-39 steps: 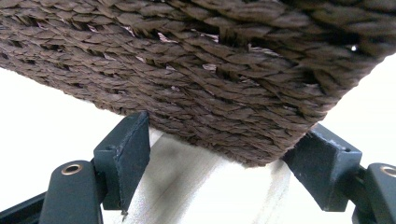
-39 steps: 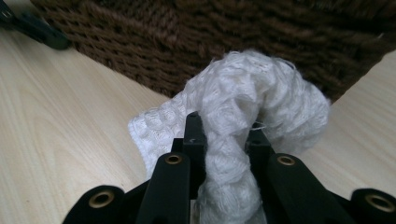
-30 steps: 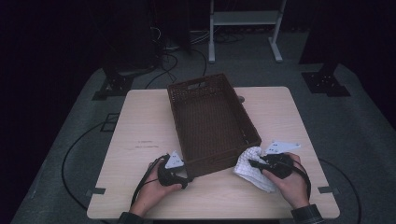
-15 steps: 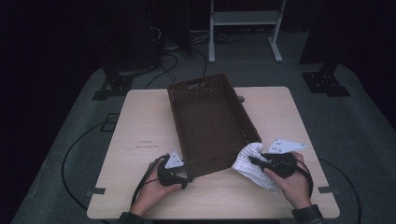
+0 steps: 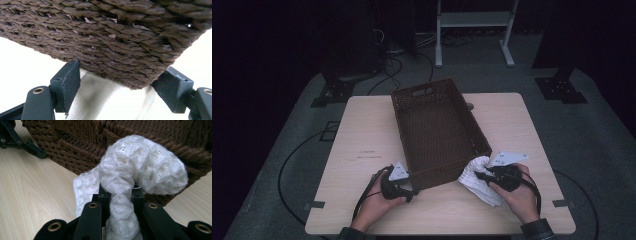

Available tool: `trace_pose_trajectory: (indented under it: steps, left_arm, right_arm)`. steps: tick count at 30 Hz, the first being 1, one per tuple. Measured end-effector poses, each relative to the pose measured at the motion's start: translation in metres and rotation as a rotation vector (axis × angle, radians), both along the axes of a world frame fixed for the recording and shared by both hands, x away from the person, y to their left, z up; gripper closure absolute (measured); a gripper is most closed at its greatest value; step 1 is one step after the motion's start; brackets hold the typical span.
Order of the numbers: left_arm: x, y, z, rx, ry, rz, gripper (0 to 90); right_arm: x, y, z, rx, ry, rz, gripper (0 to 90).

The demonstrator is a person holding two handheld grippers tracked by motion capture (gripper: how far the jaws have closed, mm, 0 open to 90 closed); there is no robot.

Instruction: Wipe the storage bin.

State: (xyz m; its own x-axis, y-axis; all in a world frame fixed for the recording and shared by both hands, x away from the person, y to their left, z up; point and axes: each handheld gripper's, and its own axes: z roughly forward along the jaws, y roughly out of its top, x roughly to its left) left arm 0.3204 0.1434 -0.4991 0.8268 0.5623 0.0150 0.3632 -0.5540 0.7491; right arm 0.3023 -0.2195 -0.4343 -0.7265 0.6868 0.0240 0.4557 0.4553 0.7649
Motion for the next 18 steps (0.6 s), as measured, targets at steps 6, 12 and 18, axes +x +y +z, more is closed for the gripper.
trace_pose_trajectory:
  steps: [6,12,18]
  left_arm:
    - [0.000,0.000,0.000,0.000,0.000,0.000,24.3]
    - [0.000,0.000,0.000,0.001,0.000,0.000,24.3]
    - [0.000,0.000,0.000,0.001,0.000,0.000,24.3]
  right_arm:
    - [0.002,0.004,-0.006,-0.019,0.019,0.001,76.3]
    - [0.005,0.009,-0.013,-0.048,0.043,0.014,76.2]
    - [0.007,0.013,-0.020,-0.072,0.058,0.027,76.2]
